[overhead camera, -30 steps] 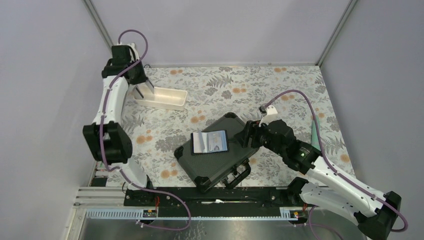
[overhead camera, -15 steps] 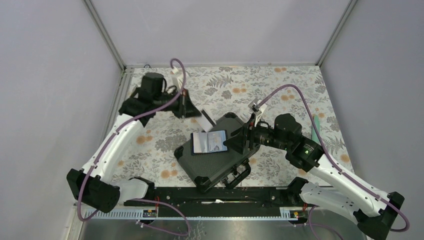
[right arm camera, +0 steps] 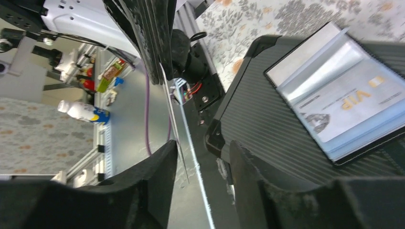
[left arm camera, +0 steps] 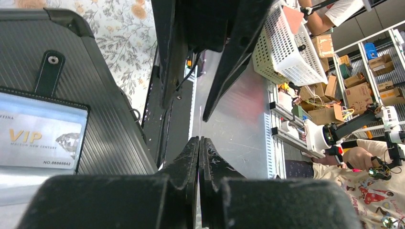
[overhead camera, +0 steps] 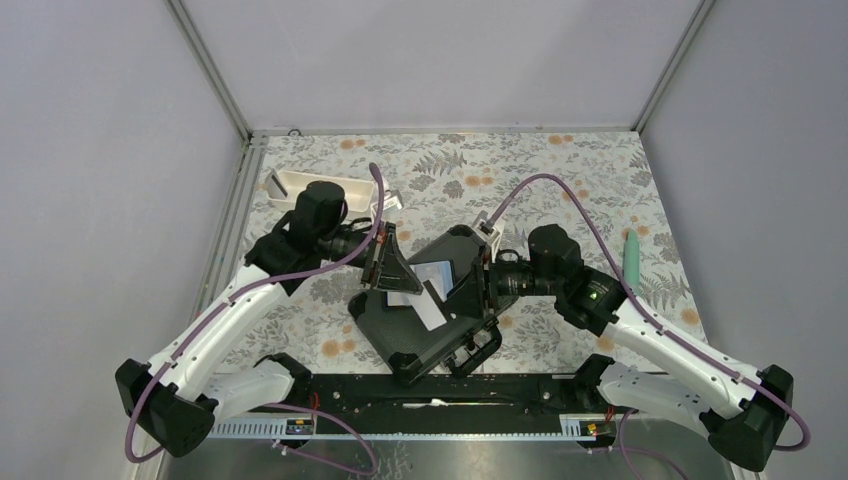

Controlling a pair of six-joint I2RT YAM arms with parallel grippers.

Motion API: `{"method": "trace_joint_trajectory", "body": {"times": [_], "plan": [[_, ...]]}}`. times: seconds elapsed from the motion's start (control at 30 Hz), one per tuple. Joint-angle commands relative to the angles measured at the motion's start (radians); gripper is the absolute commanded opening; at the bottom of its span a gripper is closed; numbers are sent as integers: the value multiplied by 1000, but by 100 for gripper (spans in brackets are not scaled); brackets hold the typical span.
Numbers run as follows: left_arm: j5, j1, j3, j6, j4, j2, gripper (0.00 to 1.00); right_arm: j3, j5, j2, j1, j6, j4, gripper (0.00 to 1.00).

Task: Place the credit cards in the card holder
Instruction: Turn over the card holder at the center of the board.

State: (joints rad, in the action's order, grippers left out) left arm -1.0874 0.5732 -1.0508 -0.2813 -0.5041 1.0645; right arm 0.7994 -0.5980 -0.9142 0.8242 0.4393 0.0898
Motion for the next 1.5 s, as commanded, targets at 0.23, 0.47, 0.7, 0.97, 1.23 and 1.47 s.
{"method": "trace_joint_trajectory", "body": {"times": [0.23, 0.47, 0.7, 0.97, 1.23, 1.47], "plan": [[10, 11, 21, -75, 151, 1, 0, -70, -170, -24, 20, 137, -269, 29], [102, 14, 60, -130, 208, 16, 40, -66, -31, -25, 26, 138, -244, 0], [587, 63, 150, -249, 229, 5, 75, -38, 552, 20, 27, 155, 101, 0], [949, 219, 100, -375, 137, 95, 76, -76, 604, 11, 27, 203, 86, 0], [1121, 248, 47, -437, 20, 201, 69, -109, 601, -72, 27, 296, -43, 0], [1133, 251, 71, -452, 17, 213, 57, -97, 602, -142, 27, 328, -80, 0]]}}
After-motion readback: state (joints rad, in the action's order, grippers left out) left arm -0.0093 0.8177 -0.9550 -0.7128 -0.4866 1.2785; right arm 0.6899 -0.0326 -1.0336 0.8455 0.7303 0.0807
